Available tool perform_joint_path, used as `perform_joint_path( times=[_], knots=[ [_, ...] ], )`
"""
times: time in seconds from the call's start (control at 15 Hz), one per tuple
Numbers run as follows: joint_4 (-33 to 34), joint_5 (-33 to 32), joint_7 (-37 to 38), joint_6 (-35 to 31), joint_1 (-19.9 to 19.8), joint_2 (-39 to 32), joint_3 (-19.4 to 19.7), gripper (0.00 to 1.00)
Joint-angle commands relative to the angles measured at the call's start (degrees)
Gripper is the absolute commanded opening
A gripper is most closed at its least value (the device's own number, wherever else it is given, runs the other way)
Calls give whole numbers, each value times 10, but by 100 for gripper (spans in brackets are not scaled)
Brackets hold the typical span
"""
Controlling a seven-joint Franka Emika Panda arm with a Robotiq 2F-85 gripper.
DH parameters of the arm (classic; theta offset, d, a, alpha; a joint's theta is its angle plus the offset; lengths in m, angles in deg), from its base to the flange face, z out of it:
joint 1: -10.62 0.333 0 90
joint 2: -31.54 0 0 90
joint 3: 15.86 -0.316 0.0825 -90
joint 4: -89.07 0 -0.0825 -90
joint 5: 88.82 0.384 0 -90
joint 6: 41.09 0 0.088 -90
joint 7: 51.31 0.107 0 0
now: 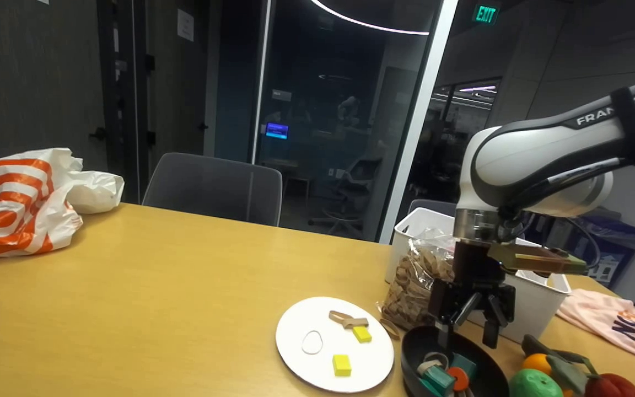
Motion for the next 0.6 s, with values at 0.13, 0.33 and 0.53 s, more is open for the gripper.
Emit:
perform_joint_path(
  times=[0.13,0.33,0.53],
  knots=[
    [-13,19,-4,0,5,47,-13,100],
    [-14,10,6,3,6,67,-16,100],
    [-19,-7,29,9,3,94,-16,100]
  ],
)
